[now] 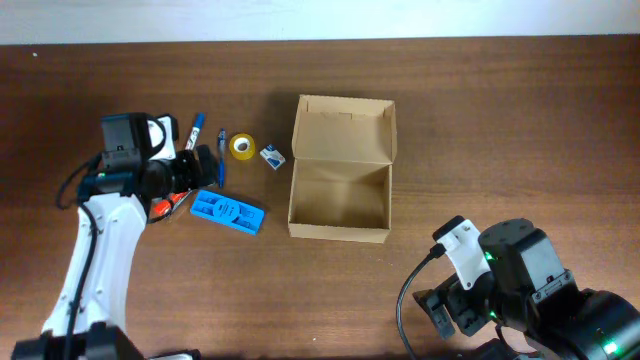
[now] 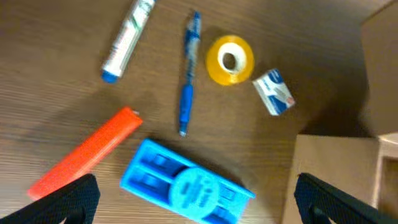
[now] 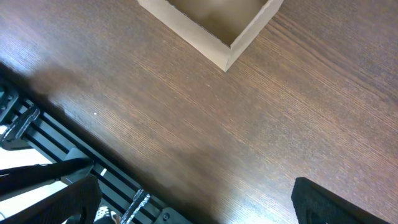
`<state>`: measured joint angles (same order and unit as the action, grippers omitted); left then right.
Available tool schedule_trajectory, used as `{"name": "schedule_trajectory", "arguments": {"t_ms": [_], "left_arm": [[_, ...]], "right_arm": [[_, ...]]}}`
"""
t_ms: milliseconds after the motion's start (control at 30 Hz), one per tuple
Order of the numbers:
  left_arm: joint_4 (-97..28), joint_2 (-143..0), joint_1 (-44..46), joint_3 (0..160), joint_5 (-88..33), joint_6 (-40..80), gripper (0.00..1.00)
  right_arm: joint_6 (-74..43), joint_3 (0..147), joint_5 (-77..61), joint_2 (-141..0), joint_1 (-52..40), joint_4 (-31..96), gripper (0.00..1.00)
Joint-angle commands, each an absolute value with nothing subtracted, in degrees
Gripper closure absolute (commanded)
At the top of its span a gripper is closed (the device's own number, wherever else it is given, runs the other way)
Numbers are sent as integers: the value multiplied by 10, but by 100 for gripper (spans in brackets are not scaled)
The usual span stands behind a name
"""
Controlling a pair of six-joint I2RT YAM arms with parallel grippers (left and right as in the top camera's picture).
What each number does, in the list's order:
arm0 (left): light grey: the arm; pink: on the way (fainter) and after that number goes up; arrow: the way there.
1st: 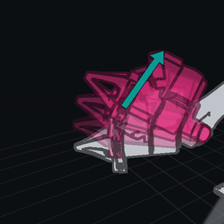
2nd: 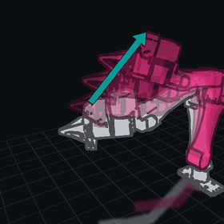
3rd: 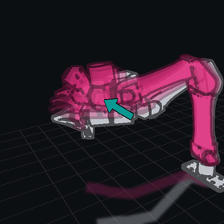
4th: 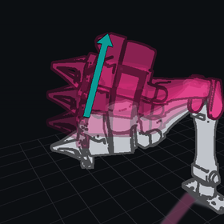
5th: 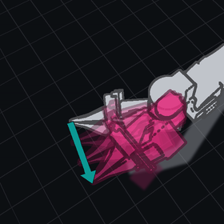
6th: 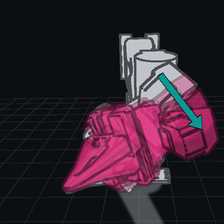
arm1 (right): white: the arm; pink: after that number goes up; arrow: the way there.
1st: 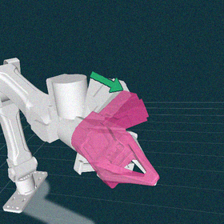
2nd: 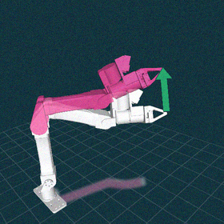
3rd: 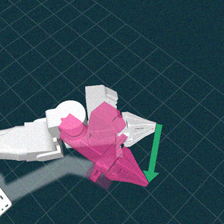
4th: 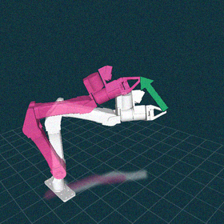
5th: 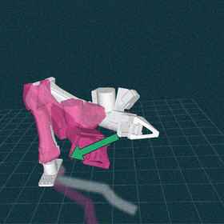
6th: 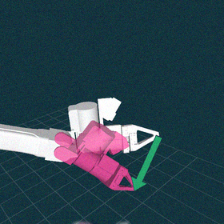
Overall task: Pack container
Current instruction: 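Reach the left gripper to the blue tape dispenser and grasp it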
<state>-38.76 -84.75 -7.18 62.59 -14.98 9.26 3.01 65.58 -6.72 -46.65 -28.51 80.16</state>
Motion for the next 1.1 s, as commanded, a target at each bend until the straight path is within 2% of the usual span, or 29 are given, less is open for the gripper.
{"name": "schedule_trajectory", "arguments": {"t_ms": [0,133,333,567,1067], "left_arm": [[-373,-859,-69,638,-233,114,0],[-347,-866,-69,638,-258,126,0],[-389,-867,-20,638,-62,339,0],[-459,-901,17,638,-36,531,0],[-470,-1042,17,655,-51,569,0]], "right_arm": [[29,663,-70,-465,-282,800,1],[29,663,-70,-465,-282,800,1],[29,663,-70,-465,-282,800,1],[29,663,-70,-465,-282,800,1],[29,663,-70,-465,-282,800,1]]}}
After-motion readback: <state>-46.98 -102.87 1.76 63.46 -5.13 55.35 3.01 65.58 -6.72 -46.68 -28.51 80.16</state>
